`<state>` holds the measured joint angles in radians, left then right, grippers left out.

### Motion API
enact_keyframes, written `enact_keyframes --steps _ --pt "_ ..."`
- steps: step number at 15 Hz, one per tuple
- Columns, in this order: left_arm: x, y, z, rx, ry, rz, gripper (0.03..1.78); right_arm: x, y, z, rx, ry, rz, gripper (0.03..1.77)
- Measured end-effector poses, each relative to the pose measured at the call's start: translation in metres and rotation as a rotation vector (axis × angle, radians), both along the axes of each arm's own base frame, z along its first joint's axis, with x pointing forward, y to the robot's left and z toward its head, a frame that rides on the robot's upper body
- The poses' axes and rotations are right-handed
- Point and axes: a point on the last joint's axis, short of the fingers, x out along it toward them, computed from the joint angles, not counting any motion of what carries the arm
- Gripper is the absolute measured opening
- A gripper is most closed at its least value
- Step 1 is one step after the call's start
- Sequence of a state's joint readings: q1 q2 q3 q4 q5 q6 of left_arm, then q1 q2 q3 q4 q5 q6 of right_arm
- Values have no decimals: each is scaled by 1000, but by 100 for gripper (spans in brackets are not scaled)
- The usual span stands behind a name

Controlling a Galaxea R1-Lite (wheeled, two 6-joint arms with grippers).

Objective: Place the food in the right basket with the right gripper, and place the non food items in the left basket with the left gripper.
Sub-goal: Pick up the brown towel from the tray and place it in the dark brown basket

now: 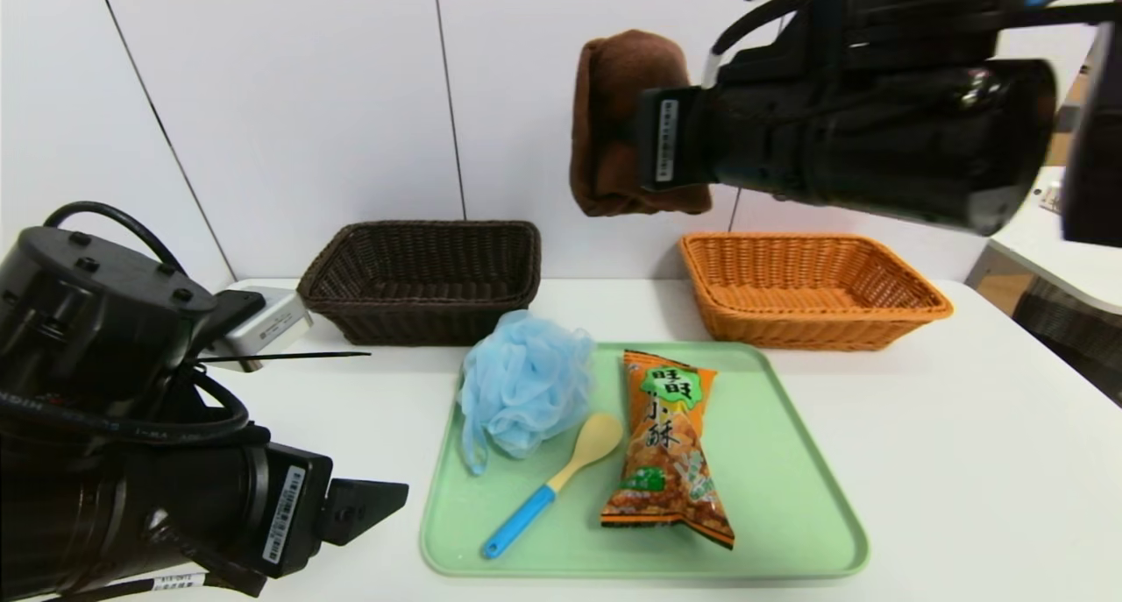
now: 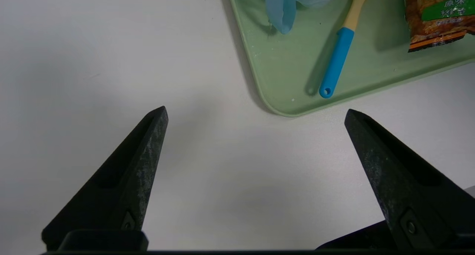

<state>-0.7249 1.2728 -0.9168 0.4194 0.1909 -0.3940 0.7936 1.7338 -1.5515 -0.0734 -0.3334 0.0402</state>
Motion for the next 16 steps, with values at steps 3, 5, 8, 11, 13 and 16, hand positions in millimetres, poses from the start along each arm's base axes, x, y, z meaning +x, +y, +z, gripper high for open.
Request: enact_keyframes --steps 3,5,8,11,13,16 --pt "-2 2 -1 -1 2 0 169 26 29 -19 7 -24 20 44" --pt "-5 4 -2 -2 1 -2 169 41 45 -25 22 -69 23 44" --pt "-8 7 -1 -7 -5 1 169 62 67 -37 33 -148 24 44" --pt "-9 8 -2 -10 -4 2 169 83 88 -41 50 -214 10 44" --pt "-10 9 -3 -10 -1 4 169 96 100 -56 -13 -242 4 44" --pt "-10 9 -4 -17 -6 1 169 112 115 -90 -100 -254 23 44"
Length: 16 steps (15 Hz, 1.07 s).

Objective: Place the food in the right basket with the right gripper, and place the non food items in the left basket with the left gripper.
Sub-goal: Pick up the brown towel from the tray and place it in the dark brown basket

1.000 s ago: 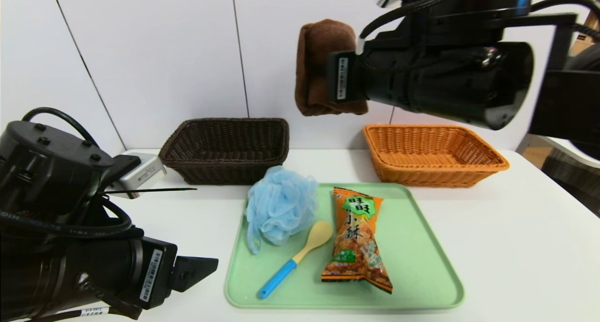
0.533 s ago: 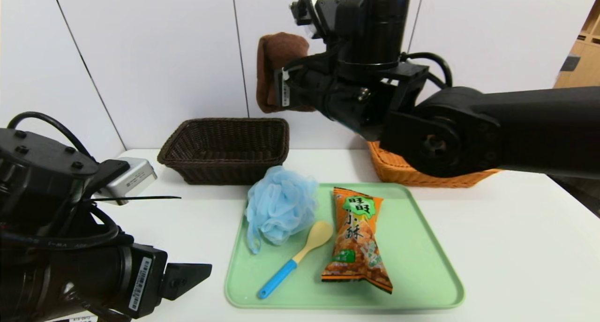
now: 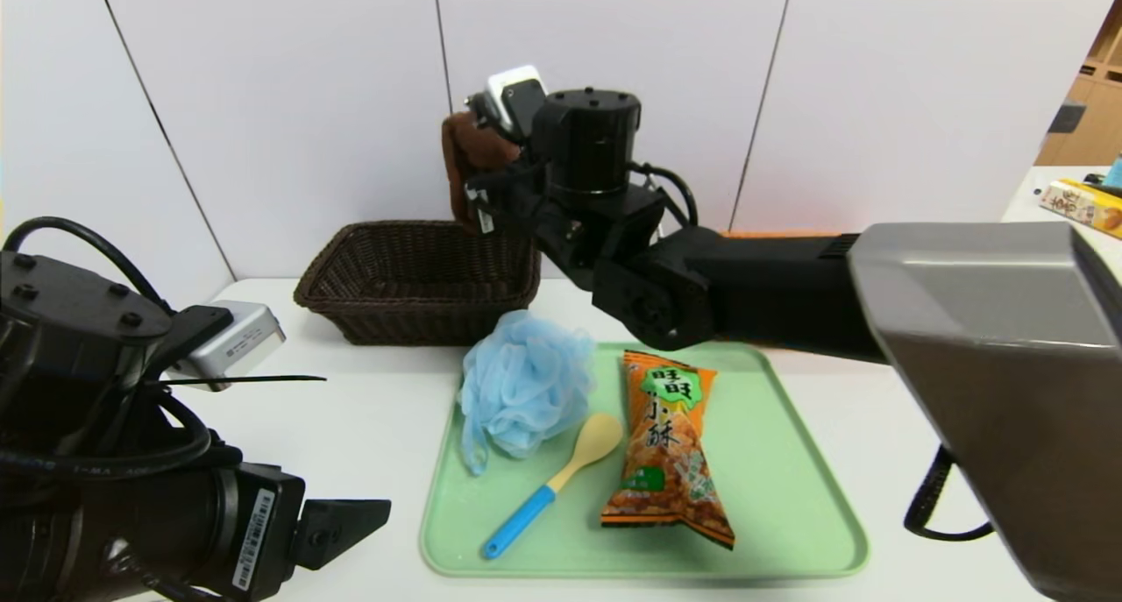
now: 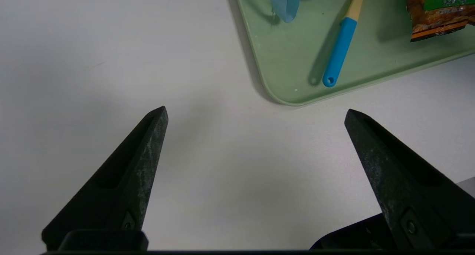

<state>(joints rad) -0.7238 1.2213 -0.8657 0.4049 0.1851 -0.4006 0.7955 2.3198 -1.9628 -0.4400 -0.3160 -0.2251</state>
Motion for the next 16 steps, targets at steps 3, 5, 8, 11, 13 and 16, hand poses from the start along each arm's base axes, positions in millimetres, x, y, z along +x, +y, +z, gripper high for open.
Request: enact_keyframes --steps 3,5,8,11,13,16 --pt "0 -1 -1 -15 -17 -7 169 10 11 -33 -54 40 3 44" --pt "-1 0 -3 -11 -15 -9 169 12 14 -43 -72 58 -2 44" --pt "-2 2 -5 -7 -11 -9 169 12 19 -51 -91 63 -4 45" --pt "-5 4 -7 -7 -9 -8 169 11 20 -54 -101 64 -6 87" --pt "-7 6 -8 -6 -9 -8 169 7 23 -52 -103 61 3 106" --pt "-8 7 -8 -9 -11 -7 169 2 25 -46 -105 48 10 127"
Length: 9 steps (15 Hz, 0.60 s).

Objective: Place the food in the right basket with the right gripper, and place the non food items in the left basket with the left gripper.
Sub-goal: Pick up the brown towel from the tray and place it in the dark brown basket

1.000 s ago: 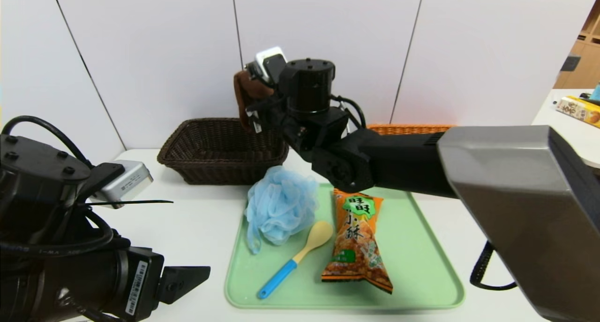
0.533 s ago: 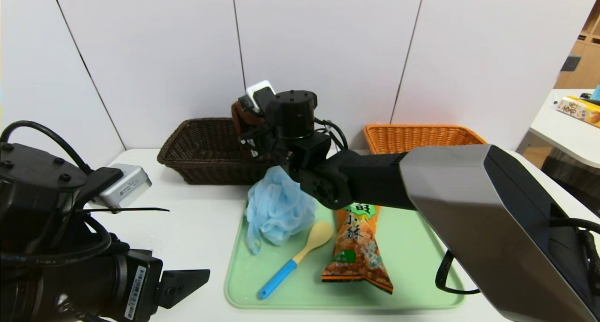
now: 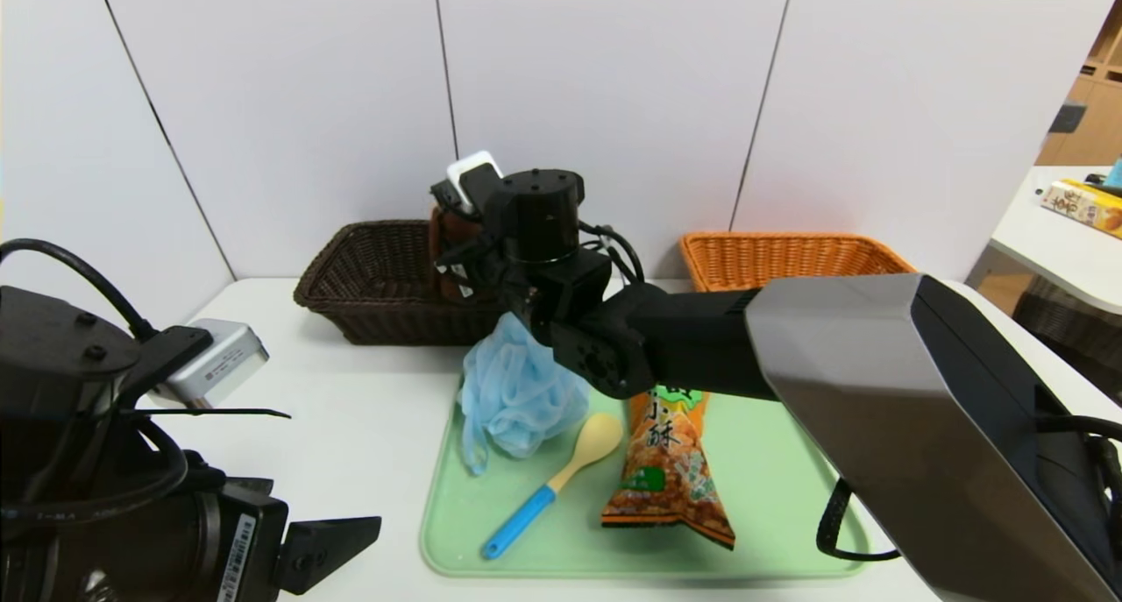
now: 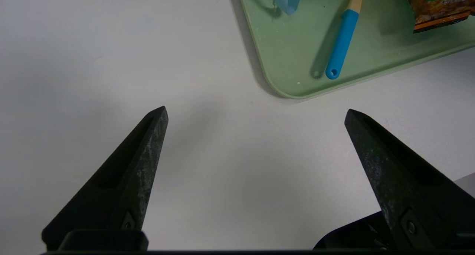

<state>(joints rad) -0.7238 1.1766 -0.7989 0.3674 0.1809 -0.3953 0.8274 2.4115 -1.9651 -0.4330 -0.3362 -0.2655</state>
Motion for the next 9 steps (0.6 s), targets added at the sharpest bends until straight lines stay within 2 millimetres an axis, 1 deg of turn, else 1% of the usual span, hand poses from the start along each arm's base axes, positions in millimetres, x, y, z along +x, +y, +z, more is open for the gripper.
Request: enact_keyframes --steps 4,9 --pt "-2 2 0 -4 -5 0 169 -3 -2 8 -9 -21 0 144" --pt "-6 6 -2 -5 -7 -2 169 -4 -4 14 -6 -28 -23 157"
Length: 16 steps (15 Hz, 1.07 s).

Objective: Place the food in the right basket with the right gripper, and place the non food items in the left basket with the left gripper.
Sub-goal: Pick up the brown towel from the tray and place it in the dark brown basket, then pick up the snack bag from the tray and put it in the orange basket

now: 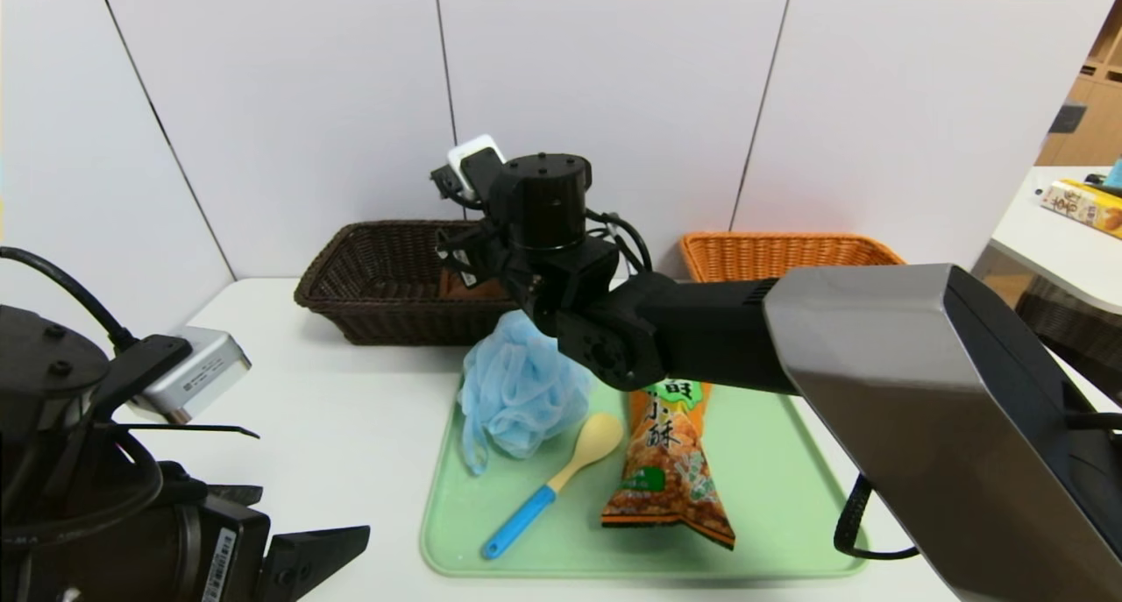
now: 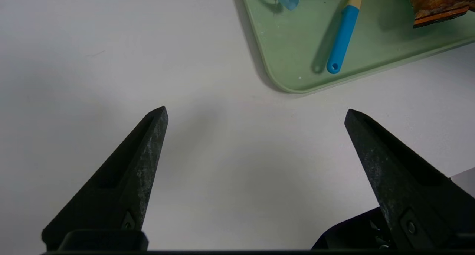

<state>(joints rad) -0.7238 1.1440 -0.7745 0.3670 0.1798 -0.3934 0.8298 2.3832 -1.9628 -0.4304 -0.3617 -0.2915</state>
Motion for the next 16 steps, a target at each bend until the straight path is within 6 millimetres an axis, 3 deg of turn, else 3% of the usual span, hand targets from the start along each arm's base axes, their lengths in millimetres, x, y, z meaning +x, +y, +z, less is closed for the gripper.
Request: enact_keyframes --steps 2,6,10,12,16 --pt "-1 1 -1 0 0 0 169 -3 -4 10 6 -6 -6 160" --pt "-4 3 -2 -2 -2 1 169 -26 -28 52 17 61 -41 164" --pt "-5 5 -1 -10 -5 7 169 -78 -72 105 81 278 -57 167" --pt "-6 5 -1 -13 -6 9 169 -109 -100 122 118 434 -88 168" --pt "-10 9 -4 -11 -8 12 169 -159 -153 129 156 756 -244 169"
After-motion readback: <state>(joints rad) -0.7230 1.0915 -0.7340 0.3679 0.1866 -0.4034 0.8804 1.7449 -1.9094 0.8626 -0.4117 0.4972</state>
